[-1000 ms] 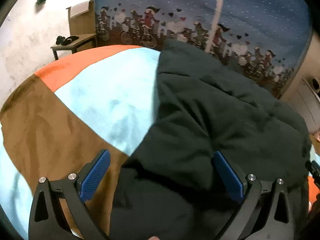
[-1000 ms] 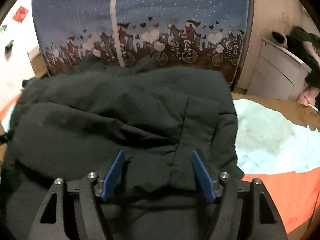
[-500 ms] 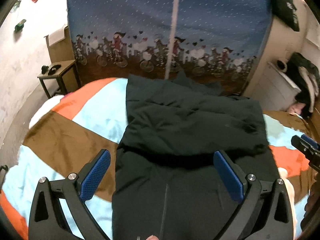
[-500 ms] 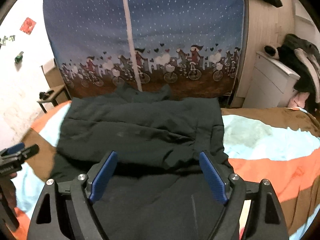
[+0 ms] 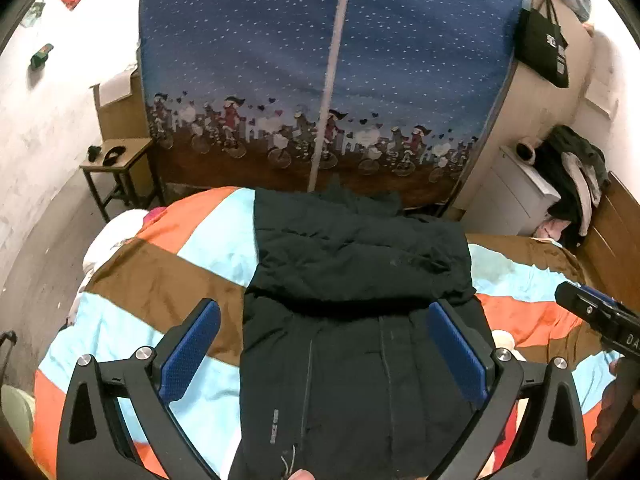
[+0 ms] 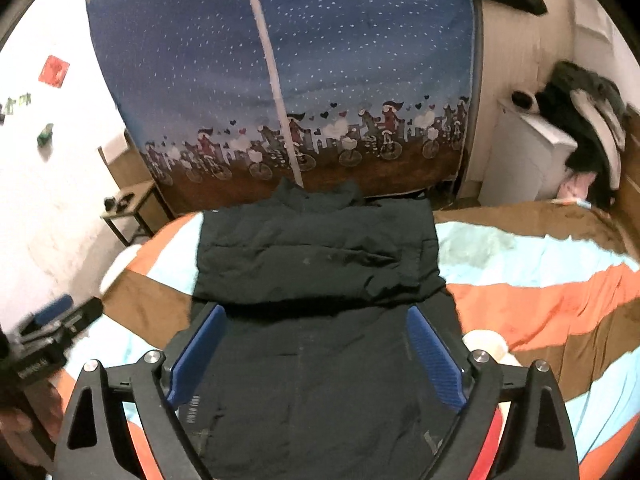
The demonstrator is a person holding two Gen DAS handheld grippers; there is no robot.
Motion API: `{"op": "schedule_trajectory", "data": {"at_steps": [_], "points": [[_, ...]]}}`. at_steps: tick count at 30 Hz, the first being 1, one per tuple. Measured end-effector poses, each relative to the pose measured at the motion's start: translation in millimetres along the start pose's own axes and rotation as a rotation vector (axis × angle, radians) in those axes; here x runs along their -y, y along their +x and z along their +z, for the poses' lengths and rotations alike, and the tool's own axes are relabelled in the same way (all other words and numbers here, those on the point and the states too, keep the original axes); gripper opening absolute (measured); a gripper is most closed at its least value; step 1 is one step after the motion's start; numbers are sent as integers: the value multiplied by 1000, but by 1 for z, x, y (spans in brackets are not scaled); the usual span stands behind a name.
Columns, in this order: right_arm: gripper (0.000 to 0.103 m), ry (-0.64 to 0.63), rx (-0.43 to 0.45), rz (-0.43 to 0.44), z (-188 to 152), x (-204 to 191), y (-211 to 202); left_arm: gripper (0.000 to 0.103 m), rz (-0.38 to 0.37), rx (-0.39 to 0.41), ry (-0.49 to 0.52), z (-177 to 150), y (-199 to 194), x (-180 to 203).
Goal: Fold large clothes
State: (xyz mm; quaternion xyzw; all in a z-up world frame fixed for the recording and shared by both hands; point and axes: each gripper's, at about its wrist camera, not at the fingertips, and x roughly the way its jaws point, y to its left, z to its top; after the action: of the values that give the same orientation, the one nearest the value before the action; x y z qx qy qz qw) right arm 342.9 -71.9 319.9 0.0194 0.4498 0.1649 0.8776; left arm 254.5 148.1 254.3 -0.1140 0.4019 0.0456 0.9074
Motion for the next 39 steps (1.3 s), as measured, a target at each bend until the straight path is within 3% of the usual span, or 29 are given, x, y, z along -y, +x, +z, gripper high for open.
{"op": "schedule_trajectory", "data": {"at_steps": [4,8,17,20,26,34,39], "points": [[95,-6,4,-3,11,-6,2,102,34,-42,-2,11,2,4],[96,-6,13,4,23,-2,32,102,95,-21,50,23,27,10],[96,-192,104,21,67,21,157,102,85,30,-49,76,165,-5],[96,-170,141,41,78,46,192,102,58,34,-111,99,219,-13],[96,-59,109,89,114,90,267,101,28,21,-181,137,302,-30],[96,14,55,165,151,114,384,101,73,14,-152,160,392,-34],[96,31,-29,142,160,117,447,102,101,-12,-112,167,440,-20]]}}
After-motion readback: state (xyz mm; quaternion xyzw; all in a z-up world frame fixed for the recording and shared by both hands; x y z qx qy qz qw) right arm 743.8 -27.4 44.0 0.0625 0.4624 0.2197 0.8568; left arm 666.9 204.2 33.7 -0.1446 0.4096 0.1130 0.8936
